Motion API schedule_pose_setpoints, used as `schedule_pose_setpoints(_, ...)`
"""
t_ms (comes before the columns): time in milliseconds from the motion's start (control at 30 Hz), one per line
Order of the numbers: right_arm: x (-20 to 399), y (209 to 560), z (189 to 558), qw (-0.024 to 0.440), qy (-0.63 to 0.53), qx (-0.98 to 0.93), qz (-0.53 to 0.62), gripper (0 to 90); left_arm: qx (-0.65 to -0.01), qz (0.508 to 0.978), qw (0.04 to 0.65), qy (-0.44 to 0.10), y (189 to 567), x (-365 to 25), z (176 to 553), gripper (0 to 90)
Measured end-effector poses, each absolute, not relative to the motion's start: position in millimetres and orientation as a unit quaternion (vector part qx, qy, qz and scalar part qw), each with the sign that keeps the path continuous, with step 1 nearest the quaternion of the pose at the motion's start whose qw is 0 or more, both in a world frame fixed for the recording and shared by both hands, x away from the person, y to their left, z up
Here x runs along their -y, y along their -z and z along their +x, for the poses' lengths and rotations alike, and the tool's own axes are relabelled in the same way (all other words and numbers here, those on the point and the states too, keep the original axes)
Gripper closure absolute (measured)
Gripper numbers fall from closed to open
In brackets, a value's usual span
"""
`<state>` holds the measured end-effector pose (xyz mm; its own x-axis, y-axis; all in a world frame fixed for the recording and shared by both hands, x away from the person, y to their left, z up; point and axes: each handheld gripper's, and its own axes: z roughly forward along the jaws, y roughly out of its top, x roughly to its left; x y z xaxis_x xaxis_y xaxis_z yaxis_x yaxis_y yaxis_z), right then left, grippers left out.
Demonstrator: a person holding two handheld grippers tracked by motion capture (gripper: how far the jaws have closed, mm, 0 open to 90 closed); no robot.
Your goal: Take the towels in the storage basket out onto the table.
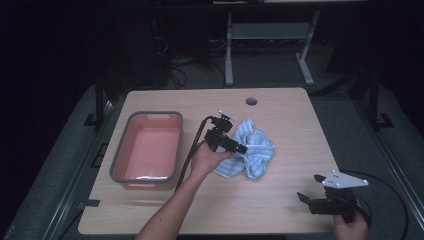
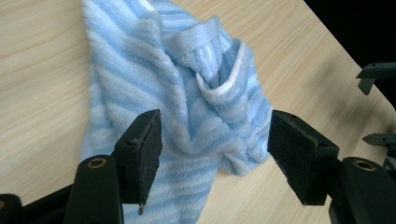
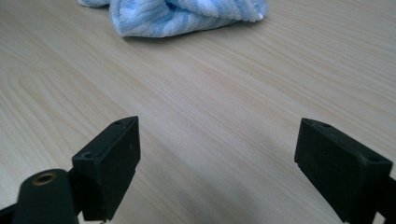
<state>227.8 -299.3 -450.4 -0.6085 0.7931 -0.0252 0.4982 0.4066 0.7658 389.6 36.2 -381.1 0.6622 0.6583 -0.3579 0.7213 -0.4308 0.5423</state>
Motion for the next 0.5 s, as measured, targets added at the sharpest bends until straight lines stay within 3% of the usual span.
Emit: schedule_pose_setpoints(500, 300, 451, 229, 0.201, -0.373, -0.815, 0.396, 13.7, -0.404, 0.844, 0.349, 0.042, 384, -61, 369, 31.1)
